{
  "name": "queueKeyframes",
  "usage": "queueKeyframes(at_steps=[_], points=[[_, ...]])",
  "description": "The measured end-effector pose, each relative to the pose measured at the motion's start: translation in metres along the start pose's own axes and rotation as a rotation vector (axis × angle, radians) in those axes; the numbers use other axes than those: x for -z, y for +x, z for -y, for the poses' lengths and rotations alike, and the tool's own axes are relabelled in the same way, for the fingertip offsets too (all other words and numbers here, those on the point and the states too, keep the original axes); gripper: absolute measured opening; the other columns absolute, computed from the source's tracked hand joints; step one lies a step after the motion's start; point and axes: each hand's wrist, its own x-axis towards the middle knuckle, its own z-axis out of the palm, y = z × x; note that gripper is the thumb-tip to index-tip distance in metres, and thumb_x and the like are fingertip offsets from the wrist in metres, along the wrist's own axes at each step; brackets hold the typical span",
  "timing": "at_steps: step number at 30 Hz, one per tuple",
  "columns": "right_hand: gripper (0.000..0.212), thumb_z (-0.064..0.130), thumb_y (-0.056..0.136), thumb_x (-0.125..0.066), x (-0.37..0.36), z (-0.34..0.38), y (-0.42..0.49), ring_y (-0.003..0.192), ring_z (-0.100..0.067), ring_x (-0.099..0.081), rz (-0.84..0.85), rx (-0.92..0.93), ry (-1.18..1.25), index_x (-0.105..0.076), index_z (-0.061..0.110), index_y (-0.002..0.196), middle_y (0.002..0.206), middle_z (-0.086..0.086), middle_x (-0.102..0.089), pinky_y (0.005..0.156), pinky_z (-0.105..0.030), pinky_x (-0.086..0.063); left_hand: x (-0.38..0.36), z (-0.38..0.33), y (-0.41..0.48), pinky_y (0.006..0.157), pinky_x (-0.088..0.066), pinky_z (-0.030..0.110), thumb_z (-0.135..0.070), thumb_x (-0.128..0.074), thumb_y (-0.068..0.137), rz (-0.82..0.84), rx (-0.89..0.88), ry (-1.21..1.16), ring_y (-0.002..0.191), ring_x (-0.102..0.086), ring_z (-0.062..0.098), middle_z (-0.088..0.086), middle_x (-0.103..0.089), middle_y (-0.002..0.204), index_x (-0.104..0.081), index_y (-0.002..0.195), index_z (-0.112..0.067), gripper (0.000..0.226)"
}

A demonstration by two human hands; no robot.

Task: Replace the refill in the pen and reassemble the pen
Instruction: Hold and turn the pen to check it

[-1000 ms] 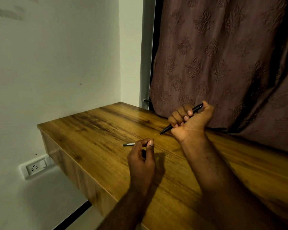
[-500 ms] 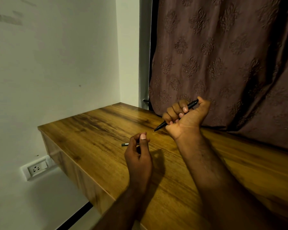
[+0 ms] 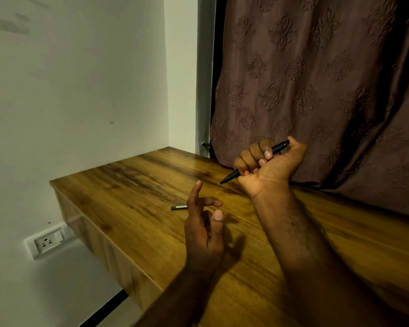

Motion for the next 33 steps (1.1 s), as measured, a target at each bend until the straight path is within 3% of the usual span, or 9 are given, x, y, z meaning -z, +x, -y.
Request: queueKeyframes(at_steps=[5, 14, 26, 33], points=[[0.051, 0.057, 0.083, -0.028, -0.0008, -0.0018, -0.0007, 0.037, -0.013, -0.01, 0.034, -0.018, -0.017, -0.029, 0.017, 0.05, 0.039, 0.004, -0.018, 0.042, -0.018, -0.013, -0.0013, -0.0049, -0.0034, 0.049, -0.039, 0.012, -0.042, -0.045, 0.09, 0.079, -0.017, 0.001, 0.051, -0.051, 0.002, -0.006, -0.062, 0.095, -0.028, 0.144, -0.023, 0.061], [0.048, 0.055, 0.083, -0.029, -0.0035, -0.0032, -0.0031, 0.043, -0.013, -0.005, 0.024, -0.014, -0.036, -0.026, 0.018, 0.053, 0.041, 0.005, -0.017, 0.043, -0.018, -0.012, -0.0001, -0.0019, -0.0014, 0.05, -0.037, 0.013, -0.045, -0.045, 0.09, 0.08, -0.015, 0.059, 0.051, -0.05, 0.002, -0.005, -0.062, 0.096, -0.028, 0.146, -0.023, 0.062], [0.053, 0.057, 0.085, -0.027, -0.0038, -0.0032, -0.0027, 0.036, -0.012, -0.011, 0.056, -0.01, -0.012, -0.029, 0.017, 0.05, 0.039, 0.005, -0.019, 0.041, -0.016, -0.015, -0.0005, -0.0037, -0.0011, 0.048, -0.036, 0.012, -0.044, -0.047, 0.089, 0.066, -0.002, 0.051, 0.05, -0.05, 0.003, -0.006, -0.062, 0.094, -0.029, 0.143, -0.029, 0.059], [0.054, 0.056, 0.086, -0.026, -0.0056, -0.0029, -0.0049, 0.033, -0.012, -0.014, 0.133, -0.013, 0.001, -0.03, 0.016, 0.05, 0.039, 0.004, -0.02, 0.04, -0.016, -0.016, 0.0004, -0.002, -0.0005, 0.047, -0.038, 0.015, -0.043, -0.046, 0.091, 0.067, 0.001, 0.049, 0.05, -0.051, 0.004, -0.008, -0.061, 0.092, -0.028, 0.146, -0.023, 0.062]])
